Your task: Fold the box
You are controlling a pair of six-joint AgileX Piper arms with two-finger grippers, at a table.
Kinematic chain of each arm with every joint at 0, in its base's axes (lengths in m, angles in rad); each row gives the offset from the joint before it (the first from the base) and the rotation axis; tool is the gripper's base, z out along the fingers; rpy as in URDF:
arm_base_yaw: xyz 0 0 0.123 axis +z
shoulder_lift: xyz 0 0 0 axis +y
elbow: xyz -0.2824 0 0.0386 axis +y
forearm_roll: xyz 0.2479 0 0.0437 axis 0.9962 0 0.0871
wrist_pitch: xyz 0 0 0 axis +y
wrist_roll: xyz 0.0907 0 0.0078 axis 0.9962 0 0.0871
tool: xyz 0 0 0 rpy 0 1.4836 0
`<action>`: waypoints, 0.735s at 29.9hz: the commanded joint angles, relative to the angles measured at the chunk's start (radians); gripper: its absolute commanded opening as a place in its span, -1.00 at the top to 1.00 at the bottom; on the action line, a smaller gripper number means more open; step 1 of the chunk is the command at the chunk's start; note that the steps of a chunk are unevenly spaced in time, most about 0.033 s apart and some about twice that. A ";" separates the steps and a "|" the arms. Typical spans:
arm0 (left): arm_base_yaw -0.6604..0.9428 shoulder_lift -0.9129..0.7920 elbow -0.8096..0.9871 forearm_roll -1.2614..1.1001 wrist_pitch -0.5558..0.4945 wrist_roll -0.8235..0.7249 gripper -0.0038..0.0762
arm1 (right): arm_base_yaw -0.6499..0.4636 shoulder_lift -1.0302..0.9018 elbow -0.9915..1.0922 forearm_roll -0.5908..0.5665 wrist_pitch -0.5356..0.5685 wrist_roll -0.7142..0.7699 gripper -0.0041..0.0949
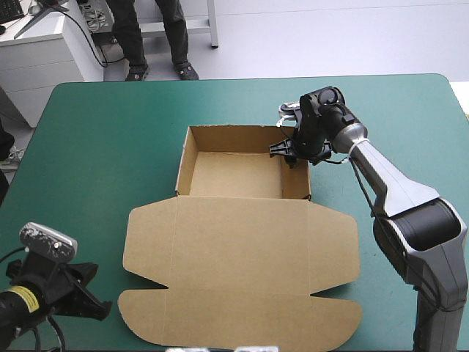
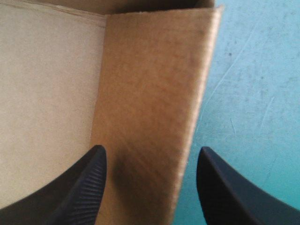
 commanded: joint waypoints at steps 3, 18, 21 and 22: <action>-0.005 -0.097 0.168 -0.063 -0.147 -0.003 0.92 | -0.008 -0.028 -0.021 0.001 0.011 0.000 -0.15; -0.005 -0.156 0.294 -0.071 -0.161 -0.003 0.92 | -0.008 0.000 -0.021 0.053 0.011 0.019 0.89; -0.005 -0.156 0.294 -0.071 -0.161 -0.003 0.92 | -0.008 0.000 -0.021 0.054 0.011 0.010 0.94; -0.005 -0.156 0.294 -0.071 -0.161 -0.003 0.92 | -0.008 0.000 -0.021 0.054 0.011 0.008 0.94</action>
